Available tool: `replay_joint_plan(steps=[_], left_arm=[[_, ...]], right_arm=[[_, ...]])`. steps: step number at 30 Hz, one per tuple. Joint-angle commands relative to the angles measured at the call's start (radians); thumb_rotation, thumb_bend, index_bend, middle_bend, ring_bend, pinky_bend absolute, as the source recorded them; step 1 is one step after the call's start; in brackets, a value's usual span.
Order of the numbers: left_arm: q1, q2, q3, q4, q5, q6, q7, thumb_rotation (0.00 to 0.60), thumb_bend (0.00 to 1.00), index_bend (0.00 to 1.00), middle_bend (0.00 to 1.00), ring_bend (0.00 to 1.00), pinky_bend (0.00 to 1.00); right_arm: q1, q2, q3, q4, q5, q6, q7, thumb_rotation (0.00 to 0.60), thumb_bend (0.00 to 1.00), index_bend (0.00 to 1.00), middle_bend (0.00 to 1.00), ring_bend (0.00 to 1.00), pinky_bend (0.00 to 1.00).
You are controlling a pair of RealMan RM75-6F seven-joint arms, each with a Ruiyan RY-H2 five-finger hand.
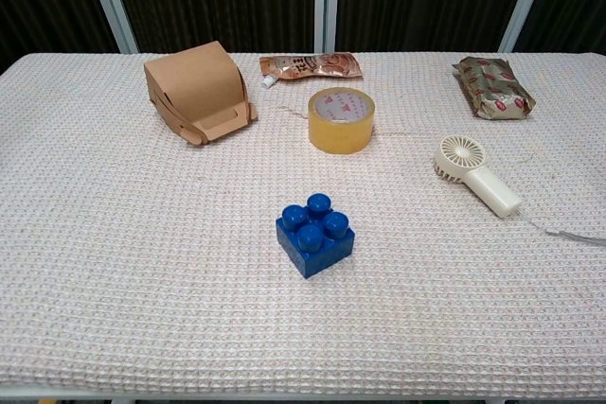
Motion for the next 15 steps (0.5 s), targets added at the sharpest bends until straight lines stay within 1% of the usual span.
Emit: replay_joint_plan(steps=[1,2,3,4,6,10,15], left_arm=[[-0.003,0.005,0.002,-0.011,0.002,-0.005,0.010,0.600,0.00,0.11,0.08,0.03,0.25],[-0.004,0.006,0.002,-0.015,0.003,-0.005,0.013,0.600,0.00,0.11,0.08,0.03,0.25],[-0.004,0.008,0.001,-0.017,0.004,-0.004,0.014,0.600,0.00,0.11,0.08,0.03,0.25],[-0.003,0.009,0.001,-0.019,0.005,-0.002,0.013,0.600,0.00,0.11,0.08,0.03,0.25],[-0.003,0.012,0.000,-0.021,0.003,-0.001,0.010,0.600,0.00,0.11,0.08,0.03,0.25],[0.003,0.011,0.006,-0.014,0.005,0.002,0.000,0.600,0.00,0.11,0.08,0.03,0.25],[0.007,-0.003,0.006,0.007,-0.005,0.002,-0.012,0.600,0.00,0.11,0.08,0.03,0.25]], right_arm=[[-0.077,0.061,-0.007,0.057,0.000,0.036,0.081,0.600,0.43,0.03,0.23,0.17,0.10],[-0.086,0.078,-0.009,0.043,0.018,0.024,0.083,0.600,0.30,0.01,0.11,0.07,0.03],[-0.093,0.092,-0.010,0.032,0.030,0.017,0.089,0.600,0.24,0.00,0.06,0.03,0.01],[-0.102,0.104,-0.010,0.026,0.039,0.013,0.108,0.600,0.15,0.00,0.01,0.00,0.00],[-0.114,0.112,-0.008,0.033,0.048,0.011,0.142,0.600,0.08,0.00,0.00,0.00,0.00],[-0.135,0.109,0.011,0.069,0.058,0.027,0.209,0.600,0.01,0.00,0.00,0.00,0.00],[-0.150,0.104,0.016,0.095,0.039,0.047,0.227,0.600,0.00,0.00,0.00,0.00,0.00]])
